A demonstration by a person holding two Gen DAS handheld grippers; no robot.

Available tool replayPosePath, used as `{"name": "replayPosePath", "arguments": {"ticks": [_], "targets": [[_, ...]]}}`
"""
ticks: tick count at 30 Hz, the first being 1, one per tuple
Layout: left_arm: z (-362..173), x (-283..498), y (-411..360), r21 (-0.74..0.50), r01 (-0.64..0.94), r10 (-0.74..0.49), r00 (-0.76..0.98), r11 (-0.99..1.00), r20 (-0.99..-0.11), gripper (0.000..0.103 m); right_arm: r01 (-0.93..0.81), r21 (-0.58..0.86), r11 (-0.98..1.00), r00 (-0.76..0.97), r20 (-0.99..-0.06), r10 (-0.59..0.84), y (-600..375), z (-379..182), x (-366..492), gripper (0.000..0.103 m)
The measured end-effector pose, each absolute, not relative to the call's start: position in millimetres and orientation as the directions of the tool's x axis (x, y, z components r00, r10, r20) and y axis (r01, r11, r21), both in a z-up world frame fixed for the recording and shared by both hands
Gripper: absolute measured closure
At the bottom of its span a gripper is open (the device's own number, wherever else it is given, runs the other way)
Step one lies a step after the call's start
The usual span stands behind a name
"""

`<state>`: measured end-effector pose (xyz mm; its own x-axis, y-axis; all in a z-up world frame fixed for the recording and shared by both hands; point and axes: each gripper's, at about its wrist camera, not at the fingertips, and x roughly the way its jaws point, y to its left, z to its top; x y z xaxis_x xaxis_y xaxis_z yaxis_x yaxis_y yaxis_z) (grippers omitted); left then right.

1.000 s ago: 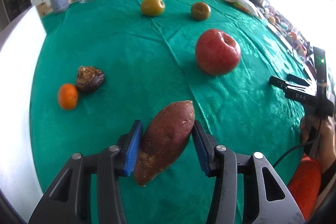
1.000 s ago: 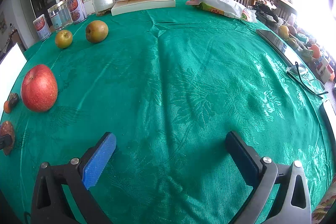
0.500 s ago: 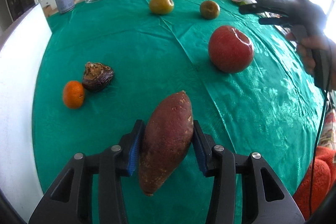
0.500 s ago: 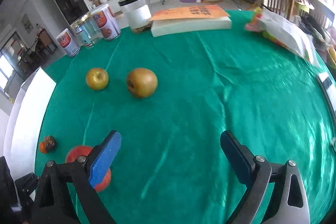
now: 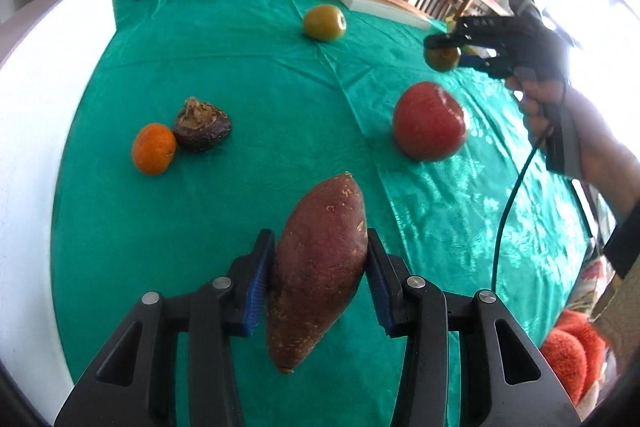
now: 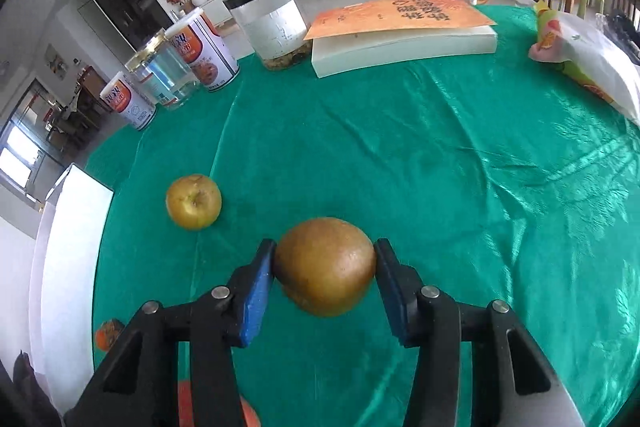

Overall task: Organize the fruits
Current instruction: 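Carry the sweet potato and pear over the box and open both grippers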

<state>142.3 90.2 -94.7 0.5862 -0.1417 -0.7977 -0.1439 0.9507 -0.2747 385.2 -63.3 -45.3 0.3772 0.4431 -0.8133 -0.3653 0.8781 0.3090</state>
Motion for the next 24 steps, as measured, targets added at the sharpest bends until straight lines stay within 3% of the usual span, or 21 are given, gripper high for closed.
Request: {"name": "replayPosePath", "arguments": {"ticks": [5, 10, 13, 17, 20, 24], "targets": [[-44, 101, 86, -0.378, -0.057, -0.254, 0.648, 0.924, -0.718, 0.058, -0.447, 0.266, 0.854, 0.415, -0.784, 0.461, -85, 15, 302, 0.054], [0, 47, 119, -0.486, -0.066, -0.318, 0.678, 0.871, -0.663, 0.058, -0.619, 0.372, 0.691, 0.241, -0.748, 0.618, -10, 41, 208, 0.054], [24, 16, 164, -0.479, -0.168, -0.226, 0.718, 0.862, -0.658, 0.058, -0.728, 0.435, 0.530, 0.090, -0.706, 0.703, 63, 48, 149, 0.054], [30, -18, 244, -0.396, -0.397, 0.006, 0.712, 0.828, -0.702, 0.058, -0.810, 0.485, 0.329, -0.106, -0.673, 0.732, 152, 52, 77, 0.054], [11, -30, 295, -0.328, -0.538, 0.115, 0.633, 0.776, -0.766, 0.058, -0.874, 0.418, 0.247, -0.146, -0.712, 0.687, 202, 47, 31, 0.054], [-23, -34, 328, -0.260, -0.634, 0.160, 0.527, 0.729, -0.835, 0.057, -0.900, 0.369, 0.231, -0.163, -0.778, 0.607, 241, 21, 3, 0.053]]}}
